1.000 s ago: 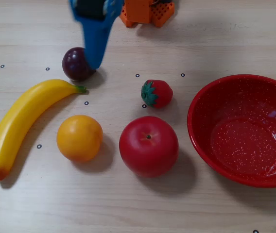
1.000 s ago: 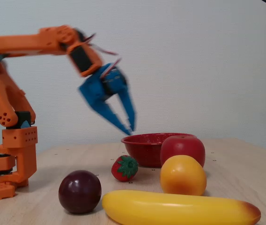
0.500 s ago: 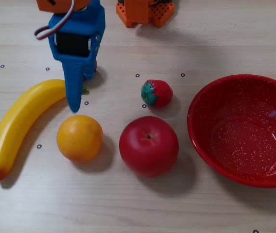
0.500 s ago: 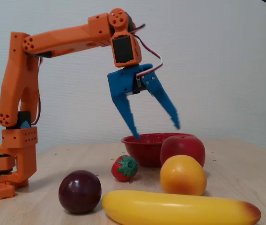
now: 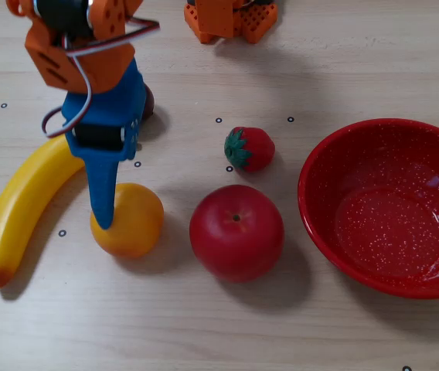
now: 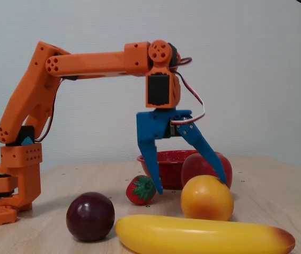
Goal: Put the peach in the red bowl.
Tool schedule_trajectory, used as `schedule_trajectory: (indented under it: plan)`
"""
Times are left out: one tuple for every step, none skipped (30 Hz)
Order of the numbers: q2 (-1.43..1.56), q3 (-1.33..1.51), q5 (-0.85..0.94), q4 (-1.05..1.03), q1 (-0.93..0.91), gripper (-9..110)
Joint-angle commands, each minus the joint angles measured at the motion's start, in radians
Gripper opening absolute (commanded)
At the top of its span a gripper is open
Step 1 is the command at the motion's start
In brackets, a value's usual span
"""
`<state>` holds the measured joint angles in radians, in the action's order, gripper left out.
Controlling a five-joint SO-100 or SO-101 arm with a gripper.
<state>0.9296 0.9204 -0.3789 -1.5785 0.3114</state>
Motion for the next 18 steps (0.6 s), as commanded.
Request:
schedule_trajectory:
  plan:
    - [0.023, -0.083, -0.028, 0.048, -0.005, 47]
    - [0.009, -0.087, -0.028, 0.060, -0.009, 47]
    - [-0.006, -0.091, -0.028, 0.072, -0.011, 47]
    - [-0.020, -0.092, -0.028, 0.086, -0.014, 47]
    - [-0.032, -0.092, -0.028, 0.098, -0.017, 47]
    - [-0.043, -0.092, -0.029, 0.109, -0.020, 48]
    - [-0.054, -0.092, -0.031, 0.121, -0.020, 48]
    - [-0.063, -0.092, -0.032, 0.129, -0.021, 48]
    - [-0.071, -0.092, -0.032, 0.135, -0.025, 48]
    - [-0.075, -0.089, -0.032, 0.141, -0.026, 48]
    - [-0.081, -0.087, -0.032, 0.147, -0.028, 49]
    - [-0.086, -0.087, -0.032, 0.150, -0.031, 49]
    - [-0.091, -0.087, -0.032, 0.155, -0.032, 49]
    - [-0.094, -0.087, -0.032, 0.161, -0.035, 49]
    - [-0.094, -0.089, -0.032, 0.164, -0.038, 50]
    - [-0.097, -0.094, -0.034, 0.166, -0.040, 50]
    - [-0.097, -0.101, -0.034, 0.166, -0.041, 50]
    - [-0.097, -0.103, -0.038, 0.166, -0.044, 50]
